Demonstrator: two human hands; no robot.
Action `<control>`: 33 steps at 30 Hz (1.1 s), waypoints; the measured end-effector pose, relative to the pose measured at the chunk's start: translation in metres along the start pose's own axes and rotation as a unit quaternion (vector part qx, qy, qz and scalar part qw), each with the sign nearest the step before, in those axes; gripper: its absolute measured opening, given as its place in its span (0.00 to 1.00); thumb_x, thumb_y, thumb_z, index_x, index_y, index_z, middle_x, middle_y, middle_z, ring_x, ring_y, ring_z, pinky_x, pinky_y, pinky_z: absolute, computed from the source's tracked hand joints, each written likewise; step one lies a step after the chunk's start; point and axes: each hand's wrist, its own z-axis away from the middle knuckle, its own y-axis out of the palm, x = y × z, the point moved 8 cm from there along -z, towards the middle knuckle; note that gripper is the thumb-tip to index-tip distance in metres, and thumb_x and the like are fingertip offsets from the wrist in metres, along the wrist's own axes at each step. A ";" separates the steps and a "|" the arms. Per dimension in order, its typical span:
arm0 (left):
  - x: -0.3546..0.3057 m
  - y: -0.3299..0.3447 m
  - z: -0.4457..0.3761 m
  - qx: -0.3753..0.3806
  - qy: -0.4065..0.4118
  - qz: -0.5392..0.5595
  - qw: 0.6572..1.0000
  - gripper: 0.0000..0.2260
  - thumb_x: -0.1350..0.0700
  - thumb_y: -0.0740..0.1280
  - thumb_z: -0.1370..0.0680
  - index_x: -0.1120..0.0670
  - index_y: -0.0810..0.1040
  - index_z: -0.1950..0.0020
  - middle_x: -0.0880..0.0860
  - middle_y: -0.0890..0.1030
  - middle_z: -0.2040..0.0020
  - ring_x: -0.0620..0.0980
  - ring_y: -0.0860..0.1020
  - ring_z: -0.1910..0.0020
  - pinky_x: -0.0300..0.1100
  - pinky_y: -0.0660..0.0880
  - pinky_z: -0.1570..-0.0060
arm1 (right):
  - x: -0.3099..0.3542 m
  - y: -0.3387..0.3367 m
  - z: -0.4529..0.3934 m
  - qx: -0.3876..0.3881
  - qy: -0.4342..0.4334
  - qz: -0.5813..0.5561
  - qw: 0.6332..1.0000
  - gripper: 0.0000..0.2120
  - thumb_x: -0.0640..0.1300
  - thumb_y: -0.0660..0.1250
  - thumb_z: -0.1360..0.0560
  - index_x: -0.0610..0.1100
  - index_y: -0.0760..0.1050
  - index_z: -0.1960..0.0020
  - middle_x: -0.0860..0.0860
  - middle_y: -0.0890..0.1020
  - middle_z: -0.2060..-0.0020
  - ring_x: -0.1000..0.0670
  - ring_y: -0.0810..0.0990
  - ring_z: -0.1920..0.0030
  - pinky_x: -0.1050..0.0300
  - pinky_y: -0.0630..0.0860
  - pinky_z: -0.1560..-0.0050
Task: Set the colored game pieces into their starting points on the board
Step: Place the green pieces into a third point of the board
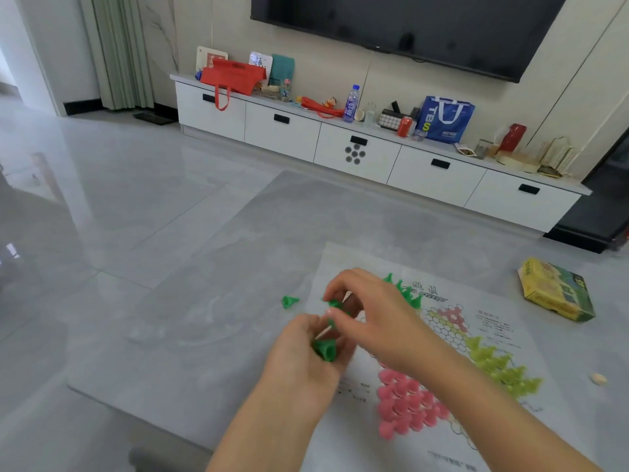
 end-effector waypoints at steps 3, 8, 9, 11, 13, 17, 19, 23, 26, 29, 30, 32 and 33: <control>0.013 0.013 0.002 0.042 -0.032 0.001 0.999 0.12 0.64 0.52 0.23 0.63 0.74 0.56 0.58 0.79 0.63 0.51 0.77 0.62 0.38 0.79 0.70 | 0.009 0.005 0.012 0.005 -0.017 0.026 1.000 0.05 0.40 0.64 0.28 0.49 0.74 0.56 0.54 0.76 0.58 0.57 0.74 0.57 0.63 0.73 0.56; 0.004 0.005 0.006 -0.036 0.020 -0.054 0.998 0.08 0.63 0.58 0.23 0.62 0.74 0.59 0.55 0.72 0.69 0.47 0.71 0.76 0.32 0.70 0.81 | -0.038 -0.041 0.030 -0.165 0.118 -0.198 0.959 0.10 0.34 0.65 0.28 0.49 0.73 0.61 0.56 0.78 0.62 0.61 0.76 0.60 0.69 0.73 0.57; -0.002 0.004 0.008 -0.046 0.046 -0.106 0.992 0.08 0.61 0.59 0.22 0.60 0.73 0.61 0.53 0.71 0.72 0.45 0.68 0.80 0.30 0.63 0.83 | -0.057 -0.051 0.038 -0.209 0.151 -0.227 0.939 0.10 0.33 0.65 0.28 0.47 0.73 0.61 0.55 0.77 0.63 0.61 0.76 0.62 0.69 0.73 0.59; -0.013 0.010 0.012 -0.035 0.105 -0.212 0.971 0.11 0.57 0.58 0.21 0.57 0.70 0.63 0.50 0.69 0.76 0.43 0.63 0.83 0.30 0.56 0.84 | -0.093 -0.063 0.056 -0.274 0.211 -0.262 0.901 0.09 0.32 0.64 0.28 0.45 0.73 0.61 0.53 0.76 0.63 0.60 0.75 0.62 0.68 0.72 0.60; -0.017 0.019 0.016 -0.009 0.131 -0.275 0.953 0.14 0.54 0.57 0.20 0.57 0.68 0.64 0.49 0.69 0.77 0.43 0.60 0.83 0.32 0.55 0.84 | -0.120 -0.066 0.072 -0.312 0.247 -0.298 0.868 0.10 0.30 0.63 0.28 0.44 0.73 0.61 0.52 0.77 0.62 0.55 0.75 0.59 0.62 0.72 0.55; -0.014 0.017 0.013 -0.011 0.092 -0.227 0.969 0.13 0.54 0.55 0.20 0.56 0.68 0.63 0.50 0.69 0.77 0.44 0.61 0.83 0.30 0.54 0.84 | -0.151 -0.051 0.082 -0.335 0.284 -0.339 0.832 0.13 0.29 0.64 0.28 0.47 0.73 0.56 0.49 0.78 0.56 0.50 0.77 0.53 0.62 0.73 0.53; -0.007 0.008 0.010 -0.032 0.049 -0.159 0.986 0.10 0.57 0.55 0.22 0.56 0.68 0.63 0.51 0.69 0.75 0.45 0.62 0.83 0.30 0.55 0.83 | -0.161 -0.038 0.078 -0.305 0.315 -0.318 0.840 0.12 0.31 0.64 0.27 0.47 0.74 0.53 0.49 0.79 0.52 0.51 0.77 0.50 0.63 0.73 0.53; 0.007 0.004 0.007 -0.043 -0.008 -0.074 0.996 0.10 0.58 0.54 0.24 0.58 0.69 0.63 0.54 0.69 0.73 0.47 0.64 0.80 0.31 0.60 0.83 | -0.164 -0.025 0.066 -0.251 0.331 -0.252 0.874 0.06 0.37 0.66 0.27 0.47 0.75 0.55 0.50 0.80 0.53 0.52 0.79 0.50 0.59 0.76 0.49; 0.009 0.007 0.004 -0.042 0.009 -0.098 0.994 0.08 0.60 0.54 0.25 0.59 0.71 0.60 0.54 0.70 0.72 0.47 0.64 0.79 0.31 0.60 0.83 | -0.159 -0.030 0.055 -0.244 0.297 -0.187 0.904 0.04 0.39 0.68 0.28 0.48 0.76 0.56 0.54 0.80 0.58 0.56 0.78 0.56 0.65 0.73 0.56; 0.000 0.015 0.003 -0.029 0.063 -0.185 0.980 0.06 0.61 0.58 0.24 0.58 0.74 0.57 0.52 0.71 0.73 0.44 0.61 0.82 0.30 0.55 0.83 | -0.160 -0.030 0.050 -0.238 0.281 -0.157 0.916 0.03 0.40 0.69 0.28 0.48 0.77 0.57 0.53 0.77 0.63 0.55 0.75 0.62 0.64 0.72 0.60; -0.003 0.019 0.004 -0.019 0.085 -0.235 0.968 0.06 0.61 0.59 0.23 0.57 0.75 0.57 0.50 0.71 0.74 0.44 0.61 0.82 0.30 0.55 0.83 | -0.162 -0.027 0.048 -0.228 0.279 -0.162 0.919 0.03 0.40 0.68 0.28 0.47 0.77 0.57 0.53 0.78 0.63 0.55 0.76 0.62 0.65 0.73 0.60; -0.009 0.026 0.006 -0.008 0.144 -0.365 0.920 0.07 0.59 0.61 0.23 0.53 0.77 0.59 0.46 0.72 0.76 0.43 0.62 0.82 0.33 0.57 0.83 | -0.162 -0.021 0.046 -0.206 0.271 -0.153 0.928 0.04 0.39 0.68 0.27 0.48 0.77 0.57 0.54 0.81 0.61 0.56 0.78 0.60 0.68 0.74 0.59; -0.013 0.029 0.008 -0.013 0.184 -0.428 0.885 0.07 0.57 0.63 0.24 0.51 0.77 0.61 0.44 0.73 0.76 0.42 0.63 0.81 0.33 0.60 0.81 | -0.162 -0.018 0.045 -0.199 0.265 -0.138 0.933 0.05 0.40 0.68 0.27 0.49 0.77 0.57 0.55 0.81 0.61 0.58 0.79 0.59 0.71 0.74 0.59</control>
